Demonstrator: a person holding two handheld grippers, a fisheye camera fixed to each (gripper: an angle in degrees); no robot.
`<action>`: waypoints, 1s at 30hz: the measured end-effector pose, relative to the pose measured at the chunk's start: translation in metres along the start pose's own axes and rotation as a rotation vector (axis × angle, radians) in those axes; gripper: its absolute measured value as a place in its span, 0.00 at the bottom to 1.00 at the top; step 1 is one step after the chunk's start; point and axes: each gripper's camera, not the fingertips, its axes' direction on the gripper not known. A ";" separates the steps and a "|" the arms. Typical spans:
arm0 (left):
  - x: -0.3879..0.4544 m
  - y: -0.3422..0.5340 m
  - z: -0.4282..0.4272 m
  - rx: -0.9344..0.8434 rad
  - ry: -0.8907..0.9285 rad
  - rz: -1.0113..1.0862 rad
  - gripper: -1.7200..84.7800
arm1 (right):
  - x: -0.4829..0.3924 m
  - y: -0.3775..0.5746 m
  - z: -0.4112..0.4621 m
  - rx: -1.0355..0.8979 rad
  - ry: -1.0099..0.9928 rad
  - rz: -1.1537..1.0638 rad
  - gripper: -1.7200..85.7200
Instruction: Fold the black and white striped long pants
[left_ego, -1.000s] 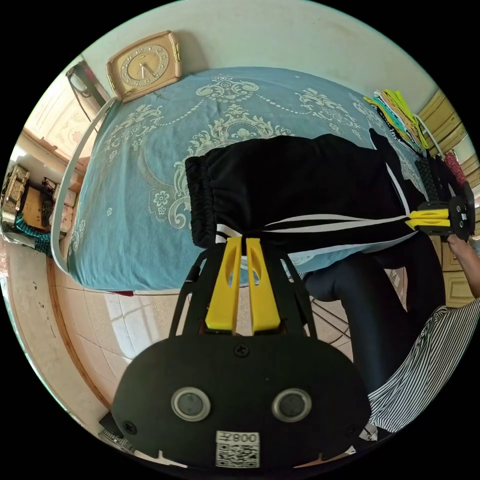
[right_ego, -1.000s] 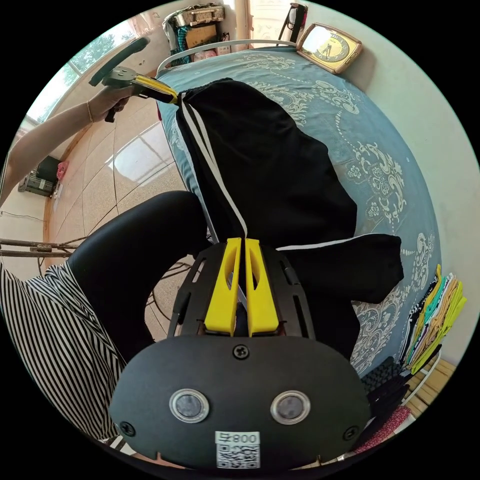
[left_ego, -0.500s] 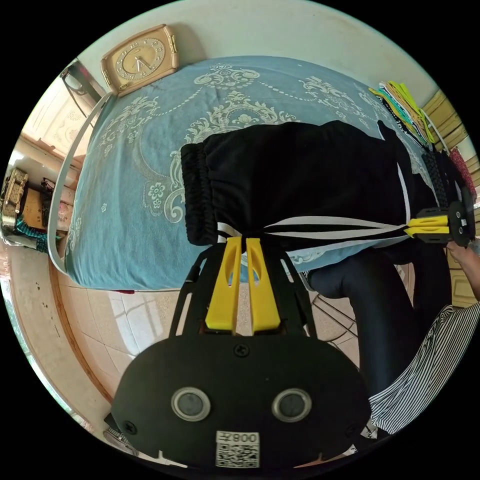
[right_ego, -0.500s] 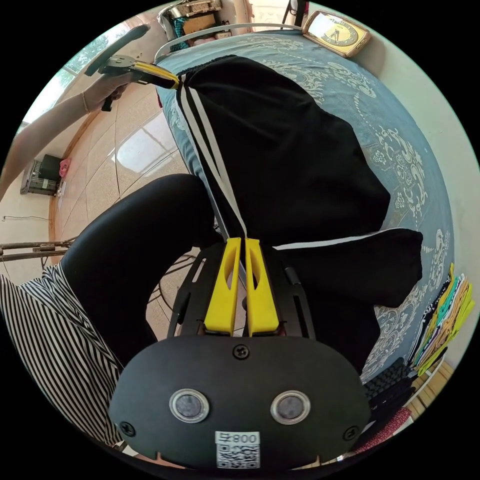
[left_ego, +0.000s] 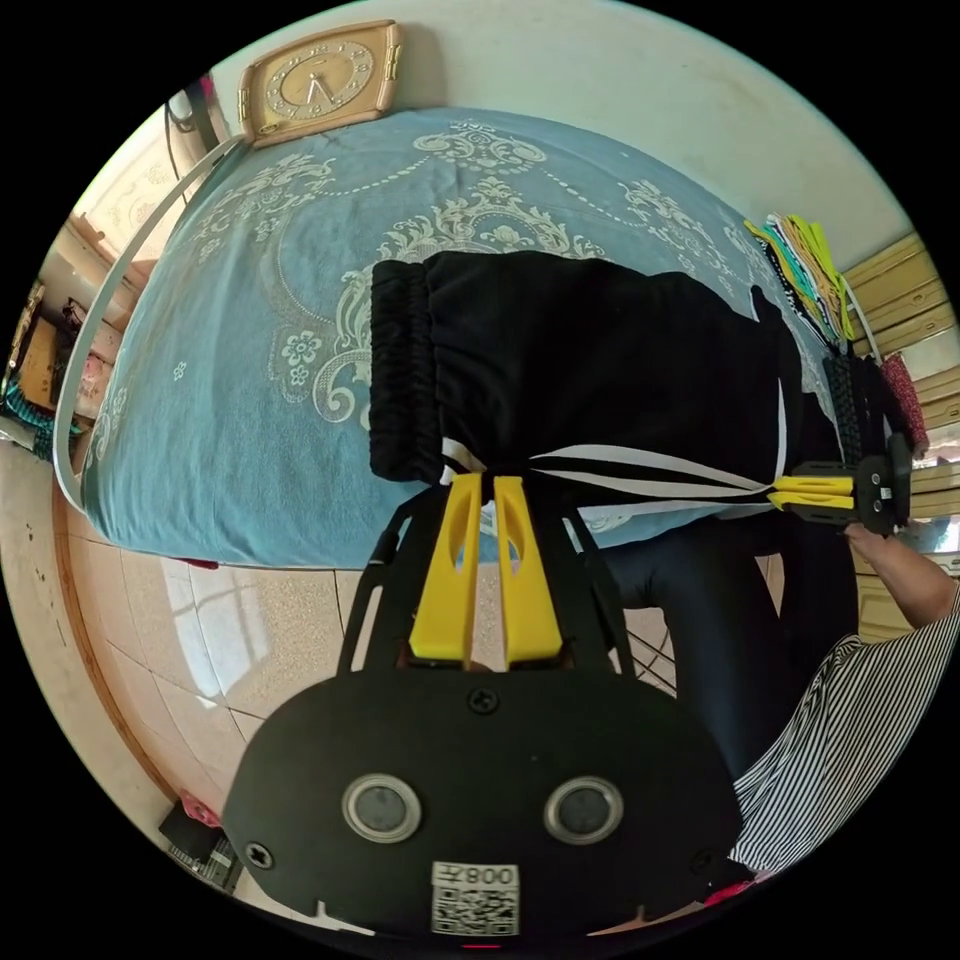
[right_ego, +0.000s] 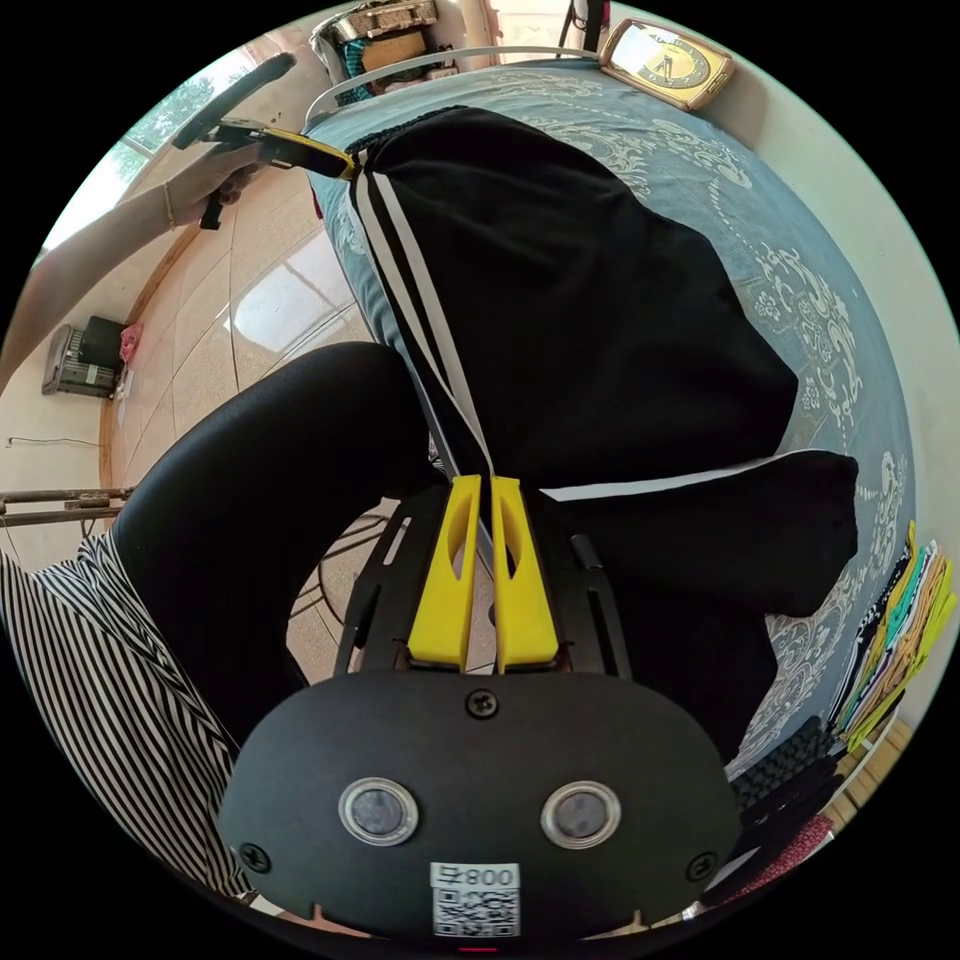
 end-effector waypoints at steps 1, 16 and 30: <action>0.001 0.002 -0.003 0.001 0.005 -0.001 0.03 | -0.002 0.001 0.003 0.002 0.001 0.002 0.04; 0.108 0.034 -0.053 0.238 0.221 0.013 0.02 | -0.018 0.033 0.045 0.054 0.002 0.070 0.04; 0.255 -0.063 -0.004 -0.024 0.243 0.149 0.02 | 0.004 0.096 0.073 0.180 -0.205 0.192 0.04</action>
